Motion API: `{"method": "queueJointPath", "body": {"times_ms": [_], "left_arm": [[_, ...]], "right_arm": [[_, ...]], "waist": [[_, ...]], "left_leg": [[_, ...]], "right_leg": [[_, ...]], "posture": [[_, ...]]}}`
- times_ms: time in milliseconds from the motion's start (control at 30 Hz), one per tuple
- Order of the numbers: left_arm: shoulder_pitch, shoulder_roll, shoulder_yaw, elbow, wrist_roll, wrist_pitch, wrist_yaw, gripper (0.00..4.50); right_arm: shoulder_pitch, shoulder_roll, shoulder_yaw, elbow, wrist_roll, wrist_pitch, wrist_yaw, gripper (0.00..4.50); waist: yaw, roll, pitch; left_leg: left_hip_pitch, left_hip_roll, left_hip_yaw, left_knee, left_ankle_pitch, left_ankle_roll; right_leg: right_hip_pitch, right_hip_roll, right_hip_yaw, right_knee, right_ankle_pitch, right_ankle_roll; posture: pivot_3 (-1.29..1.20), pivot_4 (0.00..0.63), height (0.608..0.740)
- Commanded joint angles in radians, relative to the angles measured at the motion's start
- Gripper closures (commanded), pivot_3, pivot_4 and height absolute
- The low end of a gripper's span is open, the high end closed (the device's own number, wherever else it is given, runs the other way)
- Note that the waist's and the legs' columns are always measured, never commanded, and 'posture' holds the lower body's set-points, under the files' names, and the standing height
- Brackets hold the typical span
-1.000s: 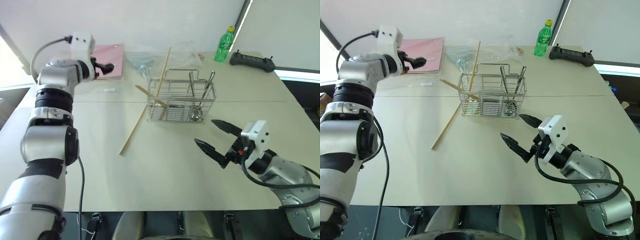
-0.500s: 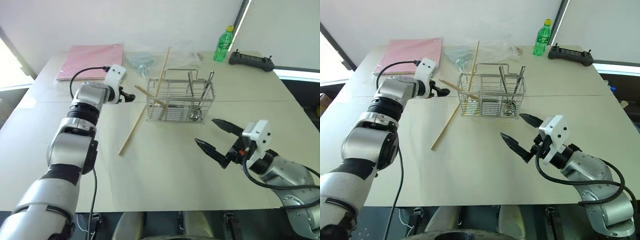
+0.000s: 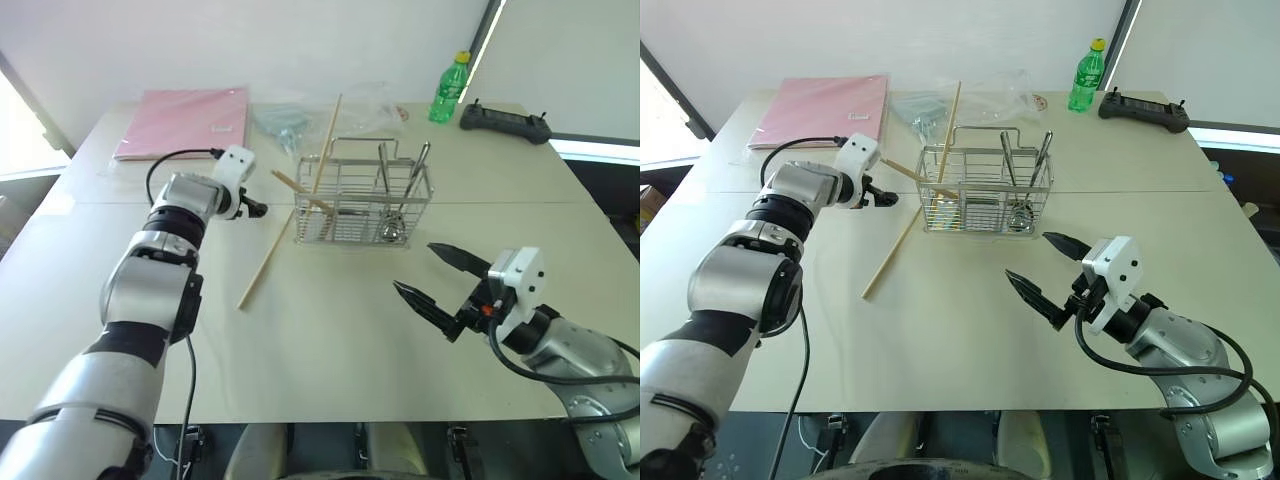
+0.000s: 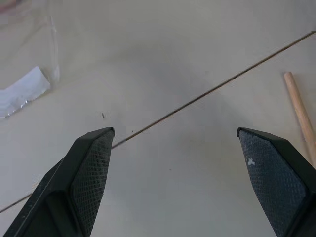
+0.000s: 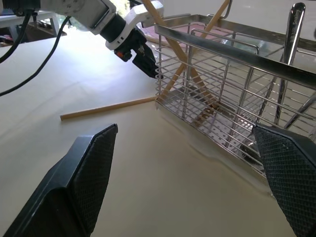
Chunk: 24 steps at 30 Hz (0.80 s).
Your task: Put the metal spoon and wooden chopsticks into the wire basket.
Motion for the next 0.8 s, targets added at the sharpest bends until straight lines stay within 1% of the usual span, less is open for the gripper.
{"method": "queueJointPath", "body": {"times_ms": [33,133,267,533,800], "left_arm": [[-0.073,-0.011,0.039,-0.003,-0.034,0.042,-0.031,0.31],[-0.086,-0.028,0.04,-0.001,-0.038,0.072,-0.052,0.31],[-0.067,-0.059,0.016,-0.004,-0.015,0.083,-0.063,0.31],[-0.015,-0.119,-0.034,-0.006,0.032,0.065,-0.044,0.31],[0.001,-0.135,-0.036,0.004,0.041,0.058,-0.006,0.31]], "right_arm": [[0.012,0.022,0.004,-0.041,-0.003,-0.019,-0.021,0.0],[0.02,0.038,0.017,-0.043,-0.014,-0.028,-0.035,0.0],[0.026,0.059,0.031,-0.043,-0.03,-0.041,-0.048,0.0],[0.05,0.074,0.032,-0.049,-0.046,-0.062,-0.059,0.0],[0.058,0.069,0.02,-0.071,-0.036,-0.055,-0.078,0.0]], "waist": [[0.0,0.0,0.0],[0.0,0.0,0.0],[-0.002,0.0,0.0],[-0.003,0.0,0.0],[-0.001,0.0,0.0]], "left_leg": [[0.0,0.0,0.0,0.0,0.0,0.0],[0.0,0.0,0.0,0.0,0.0,0.0],[0.0,0.0,0.0,0.0,0.0,0.0],[0.001,0.0,0.0,0.0,0.0,0.0],[0.001,0.0,0.0,0.0,0.0,0.0]], "right_leg": [[0.0,0.0,0.0,0.0,0.0,0.0],[0.0,0.0,0.0,0.0,0.0,0.0],[0.0,0.0,0.0,0.0,0.0,0.0],[0.0,0.0,0.0,0.001,0.0,0.0],[0.0,0.0,0.0,0.001,0.0,0.0]], "posture": [[0.0,0.15,0.709],[0.0,0.15,0.709],[0.0,0.15,0.709],[0.0,0.15,0.709],[0.0,0.15,0.709]]}}
